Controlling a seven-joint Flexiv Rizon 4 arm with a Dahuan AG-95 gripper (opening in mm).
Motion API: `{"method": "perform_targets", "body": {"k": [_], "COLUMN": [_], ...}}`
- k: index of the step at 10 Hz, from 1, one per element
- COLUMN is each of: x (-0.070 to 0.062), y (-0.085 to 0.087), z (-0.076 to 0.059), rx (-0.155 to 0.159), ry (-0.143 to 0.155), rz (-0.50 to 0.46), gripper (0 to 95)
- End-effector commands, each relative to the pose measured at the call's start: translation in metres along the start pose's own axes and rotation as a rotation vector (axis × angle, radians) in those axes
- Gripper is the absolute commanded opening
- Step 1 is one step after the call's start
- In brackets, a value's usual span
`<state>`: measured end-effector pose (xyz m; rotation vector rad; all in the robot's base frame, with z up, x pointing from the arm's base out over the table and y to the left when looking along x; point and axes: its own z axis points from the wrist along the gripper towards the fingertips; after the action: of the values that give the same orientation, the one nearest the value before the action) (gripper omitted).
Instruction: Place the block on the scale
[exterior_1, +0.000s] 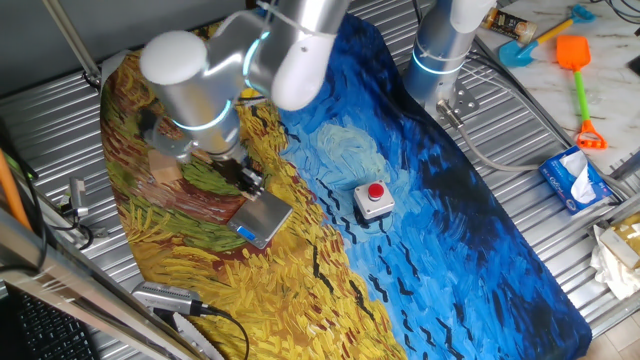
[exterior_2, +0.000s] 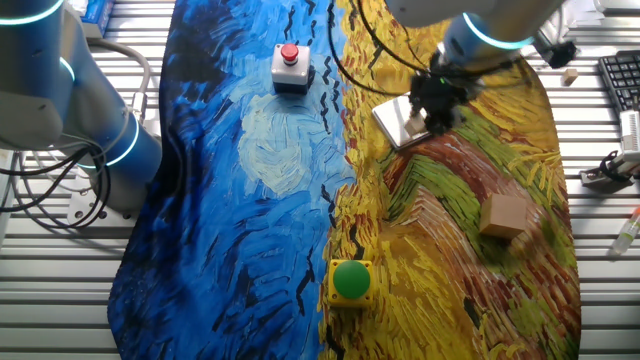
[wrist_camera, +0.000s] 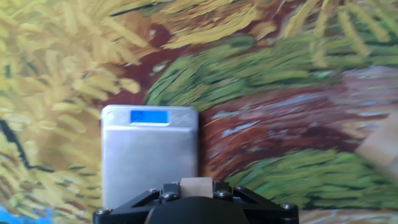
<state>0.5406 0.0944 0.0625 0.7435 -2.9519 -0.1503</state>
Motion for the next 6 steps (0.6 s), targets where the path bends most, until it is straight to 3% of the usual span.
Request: {"method": "perform_targets", "body": {"k": [1, 6], "x": [-0.004, -0.014], "y": [0.009, 0.018], "z": [0.010, 0.021], "rx": [0.007, 0.015], "ry": [-0.014, -0.021], "rz": [0.013, 0.034], "gripper": [0.0, 0.0]}}
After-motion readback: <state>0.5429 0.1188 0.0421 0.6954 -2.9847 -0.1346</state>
